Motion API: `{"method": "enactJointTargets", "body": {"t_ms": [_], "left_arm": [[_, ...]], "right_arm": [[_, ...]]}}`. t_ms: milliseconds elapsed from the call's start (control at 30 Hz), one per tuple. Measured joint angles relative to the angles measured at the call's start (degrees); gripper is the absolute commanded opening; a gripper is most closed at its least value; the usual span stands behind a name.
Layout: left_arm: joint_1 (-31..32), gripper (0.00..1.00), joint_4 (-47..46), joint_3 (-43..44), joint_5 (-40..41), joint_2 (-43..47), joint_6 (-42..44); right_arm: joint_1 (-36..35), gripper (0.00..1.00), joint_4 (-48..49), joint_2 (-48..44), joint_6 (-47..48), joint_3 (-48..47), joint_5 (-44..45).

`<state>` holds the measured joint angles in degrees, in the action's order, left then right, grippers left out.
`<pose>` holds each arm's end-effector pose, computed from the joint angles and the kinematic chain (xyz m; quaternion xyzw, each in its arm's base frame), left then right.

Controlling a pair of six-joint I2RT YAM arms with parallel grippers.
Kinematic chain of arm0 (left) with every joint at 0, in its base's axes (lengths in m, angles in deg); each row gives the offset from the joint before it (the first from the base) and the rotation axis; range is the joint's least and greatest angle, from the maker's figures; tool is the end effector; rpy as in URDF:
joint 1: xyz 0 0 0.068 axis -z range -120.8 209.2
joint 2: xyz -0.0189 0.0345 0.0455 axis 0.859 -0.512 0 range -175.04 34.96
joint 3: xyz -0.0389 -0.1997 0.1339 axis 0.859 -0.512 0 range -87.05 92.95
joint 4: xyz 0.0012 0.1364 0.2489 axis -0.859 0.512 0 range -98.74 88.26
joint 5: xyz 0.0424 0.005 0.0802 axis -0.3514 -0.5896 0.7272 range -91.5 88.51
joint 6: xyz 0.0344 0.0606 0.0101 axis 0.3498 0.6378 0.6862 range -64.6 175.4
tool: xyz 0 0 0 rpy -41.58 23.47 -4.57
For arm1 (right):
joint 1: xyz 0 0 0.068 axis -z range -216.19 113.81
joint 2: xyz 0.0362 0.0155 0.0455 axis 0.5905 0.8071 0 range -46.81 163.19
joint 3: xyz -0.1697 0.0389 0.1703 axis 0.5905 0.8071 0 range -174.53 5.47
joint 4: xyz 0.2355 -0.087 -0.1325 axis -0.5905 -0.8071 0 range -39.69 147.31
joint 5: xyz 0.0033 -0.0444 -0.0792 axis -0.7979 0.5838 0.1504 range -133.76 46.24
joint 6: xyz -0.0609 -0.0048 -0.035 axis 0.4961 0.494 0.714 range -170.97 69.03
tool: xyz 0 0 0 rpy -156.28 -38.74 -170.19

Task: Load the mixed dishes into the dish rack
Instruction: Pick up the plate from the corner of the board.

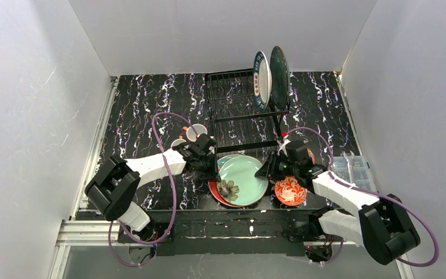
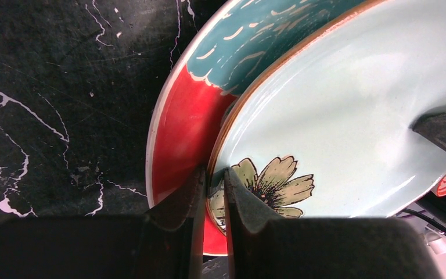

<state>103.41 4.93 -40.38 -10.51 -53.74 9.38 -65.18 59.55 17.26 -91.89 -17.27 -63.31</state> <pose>0.2290 -0.2353 0.1036 0.0081 0.9528 -0.2612 0.1542 0.2170 0.1423 0.1102 0.0200 0.8926 0.3683 0.2594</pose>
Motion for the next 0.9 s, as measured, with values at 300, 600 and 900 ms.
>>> {"method": "enactJointTargets", "body": {"t_ms": [300, 600, 900], "left_arm": [[0.2, 0.0, -3.41, -1.14, -1.05, 0.17, 0.0], [0.24, 0.0, -4.7, -1.77, -1.4, 0.28, -0.22], [0.24, 0.0, -5.33, -2.12, -1.49, 0.42, -0.31]], "right_arm": [[-0.66, 0.1, 1.53, -6.73, -5.44, 0.09, -2.93], [-1.31, 0.11, 3.34, -7.67, -6.1, 0.04, -4.2], [-1.44, 0.37, -0.17, -7.67, -4.46, -1.4, -3.67]]}}
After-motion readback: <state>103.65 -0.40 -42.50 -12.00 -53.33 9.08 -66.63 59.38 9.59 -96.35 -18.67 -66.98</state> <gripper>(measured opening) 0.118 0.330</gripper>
